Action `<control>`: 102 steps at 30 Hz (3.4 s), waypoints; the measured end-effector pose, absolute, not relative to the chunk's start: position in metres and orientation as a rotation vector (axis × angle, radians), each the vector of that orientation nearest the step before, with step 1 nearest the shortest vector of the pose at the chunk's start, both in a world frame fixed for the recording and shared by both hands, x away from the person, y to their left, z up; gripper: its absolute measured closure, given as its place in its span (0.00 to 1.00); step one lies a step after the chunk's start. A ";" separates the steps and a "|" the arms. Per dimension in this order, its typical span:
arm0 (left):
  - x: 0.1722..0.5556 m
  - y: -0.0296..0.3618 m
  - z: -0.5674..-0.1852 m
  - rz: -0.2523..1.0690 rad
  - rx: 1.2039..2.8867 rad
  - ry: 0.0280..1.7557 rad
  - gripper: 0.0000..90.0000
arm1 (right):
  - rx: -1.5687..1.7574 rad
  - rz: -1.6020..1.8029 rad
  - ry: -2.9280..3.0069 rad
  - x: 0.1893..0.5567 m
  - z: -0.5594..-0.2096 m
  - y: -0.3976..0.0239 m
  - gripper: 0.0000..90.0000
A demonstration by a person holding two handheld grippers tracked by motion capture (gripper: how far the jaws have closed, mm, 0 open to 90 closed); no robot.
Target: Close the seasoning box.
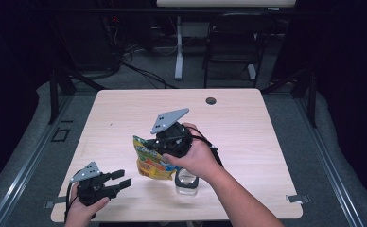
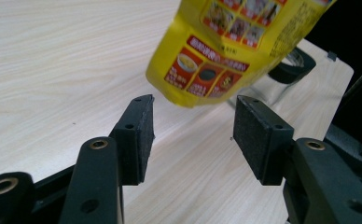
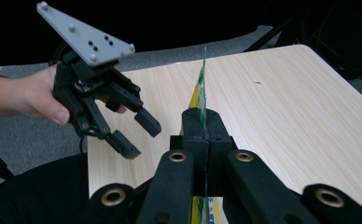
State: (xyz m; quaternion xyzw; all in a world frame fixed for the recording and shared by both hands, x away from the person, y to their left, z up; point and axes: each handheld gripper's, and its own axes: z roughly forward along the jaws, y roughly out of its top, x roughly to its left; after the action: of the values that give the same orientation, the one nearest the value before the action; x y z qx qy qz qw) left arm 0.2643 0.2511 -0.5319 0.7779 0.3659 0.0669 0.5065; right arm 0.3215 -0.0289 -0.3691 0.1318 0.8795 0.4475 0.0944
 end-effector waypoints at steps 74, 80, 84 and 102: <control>0.270 0.228 -0.546 0.001 1.903 0.803 0.49 | 0.298 1.370 2.609 0.317 -0.359 -0.021 1.00; 0.270 0.231 -0.544 0.015 1.907 0.808 0.51 | 0.293 1.351 2.605 0.317 -0.360 -0.022 1.00; 0.269 0.234 -0.543 0.022 1.901 0.808 0.52 | 0.304 1.352 2.604 0.318 -0.362 -0.025 1.00; 0.267 0.245 -0.539 0.046 1.890 0.803 0.61 | 0.365 1.375 2.603 0.326 -0.374 -0.038 1.00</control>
State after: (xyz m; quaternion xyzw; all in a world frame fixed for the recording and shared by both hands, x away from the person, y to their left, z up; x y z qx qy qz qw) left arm 0.2673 0.2454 -0.5390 0.7875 0.3347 0.0190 0.5171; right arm 0.3258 -0.0380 -0.3742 0.1227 0.8741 0.4618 0.0874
